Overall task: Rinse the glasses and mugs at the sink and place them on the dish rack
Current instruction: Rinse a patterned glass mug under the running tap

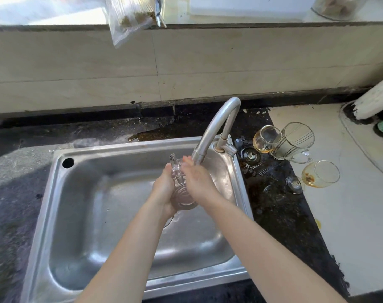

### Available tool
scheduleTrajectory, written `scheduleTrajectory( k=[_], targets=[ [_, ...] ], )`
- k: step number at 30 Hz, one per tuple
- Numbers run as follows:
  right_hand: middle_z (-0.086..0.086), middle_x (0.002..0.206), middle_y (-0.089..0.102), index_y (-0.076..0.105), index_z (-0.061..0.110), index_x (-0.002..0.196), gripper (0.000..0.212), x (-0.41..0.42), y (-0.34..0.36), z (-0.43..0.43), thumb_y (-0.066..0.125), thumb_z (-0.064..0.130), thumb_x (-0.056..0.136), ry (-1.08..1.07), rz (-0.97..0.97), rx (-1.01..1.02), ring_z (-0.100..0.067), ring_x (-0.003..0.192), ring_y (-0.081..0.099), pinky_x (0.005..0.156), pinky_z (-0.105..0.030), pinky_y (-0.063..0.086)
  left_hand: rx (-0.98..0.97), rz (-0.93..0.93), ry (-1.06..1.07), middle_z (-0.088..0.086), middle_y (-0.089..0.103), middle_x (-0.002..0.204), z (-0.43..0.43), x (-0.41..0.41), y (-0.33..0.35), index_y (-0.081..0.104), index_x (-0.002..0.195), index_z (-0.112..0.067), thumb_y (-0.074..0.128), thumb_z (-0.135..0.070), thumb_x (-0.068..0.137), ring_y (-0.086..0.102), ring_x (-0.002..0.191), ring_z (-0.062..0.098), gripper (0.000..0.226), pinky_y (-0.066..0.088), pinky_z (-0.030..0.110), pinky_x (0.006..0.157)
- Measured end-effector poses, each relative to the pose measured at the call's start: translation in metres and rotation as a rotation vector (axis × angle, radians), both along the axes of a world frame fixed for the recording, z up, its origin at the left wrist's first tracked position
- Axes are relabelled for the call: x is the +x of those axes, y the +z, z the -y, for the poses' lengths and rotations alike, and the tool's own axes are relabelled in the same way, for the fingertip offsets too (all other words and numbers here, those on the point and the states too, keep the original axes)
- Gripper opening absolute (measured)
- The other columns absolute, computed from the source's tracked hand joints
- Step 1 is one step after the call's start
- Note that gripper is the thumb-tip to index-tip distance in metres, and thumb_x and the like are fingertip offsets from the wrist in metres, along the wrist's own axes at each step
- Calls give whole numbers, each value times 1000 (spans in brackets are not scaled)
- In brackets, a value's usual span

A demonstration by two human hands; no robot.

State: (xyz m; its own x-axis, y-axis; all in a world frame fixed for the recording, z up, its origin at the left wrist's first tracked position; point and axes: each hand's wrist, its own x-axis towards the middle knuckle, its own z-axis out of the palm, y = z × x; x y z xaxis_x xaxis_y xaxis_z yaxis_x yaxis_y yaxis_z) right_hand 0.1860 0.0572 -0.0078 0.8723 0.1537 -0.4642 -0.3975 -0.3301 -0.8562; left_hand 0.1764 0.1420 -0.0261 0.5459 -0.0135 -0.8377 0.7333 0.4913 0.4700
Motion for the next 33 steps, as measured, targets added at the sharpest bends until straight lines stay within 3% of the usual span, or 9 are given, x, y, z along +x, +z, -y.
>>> scheduleTrajectory(
  k=[3,7,9,12,15,21,25,30,33],
  targets=[
    [-15,138,50,54,1,128,35,6,2,10,40,16,100,-16,-22,61,-30,128,45,104,-36,33,-32,-5,37,4,72,67,3,1,2,68,90,-19,43,-48,98,68,52,22,40,53,31,55],
    [-3,139,49,63,19,123,34,-16,9,-4,39,17,100,-40,169,35,-13,129,42,110,-24,26,-40,42,143,5,72,90,2,8,3,66,122,-15,58,-50,88,70,76,23,49,54,32,63],
    [-1,119,63,71,34,100,25,-22,8,-1,46,28,97,-119,135,196,-11,116,54,110,-36,36,19,51,174,8,71,83,3,8,7,63,121,-11,51,-48,94,70,69,24,48,53,29,53],
    [3,91,73,72,21,99,32,-15,12,8,50,43,95,-47,90,281,-11,89,69,84,-34,52,180,76,186,16,69,102,5,7,7,57,122,-8,48,-48,93,70,81,31,50,53,33,53],
    [14,55,62,68,10,87,36,-10,17,14,51,41,97,-10,174,189,3,54,57,58,-22,43,197,115,173,17,65,116,4,3,8,51,126,-8,56,-49,88,71,85,31,56,55,42,58],
    [-11,98,74,66,15,82,35,5,15,28,42,32,102,-224,0,207,-21,93,68,89,-37,51,613,255,-43,-2,64,84,-6,-11,7,61,93,-8,39,-49,98,59,77,12,47,44,31,71],
    [1,75,67,54,11,71,30,11,11,33,50,25,98,-266,-257,350,-17,81,64,73,-32,53,790,403,-29,1,39,53,-6,-13,14,39,62,-11,40,-38,100,34,49,13,47,29,27,49],
    [-3,77,54,59,-2,109,25,21,8,23,49,13,91,-99,-176,-125,-14,62,52,52,-25,40,1154,533,-114,-2,32,48,-5,-11,22,26,52,-14,35,-28,103,30,49,16,54,22,36,52],
    [-8,102,59,50,12,113,30,17,-4,12,45,32,91,-84,-13,-348,-25,83,60,68,-37,51,1267,630,-214,-2,31,45,2,-7,29,26,50,-15,33,-28,104,30,46,15,56,22,32,48]
  ],
)
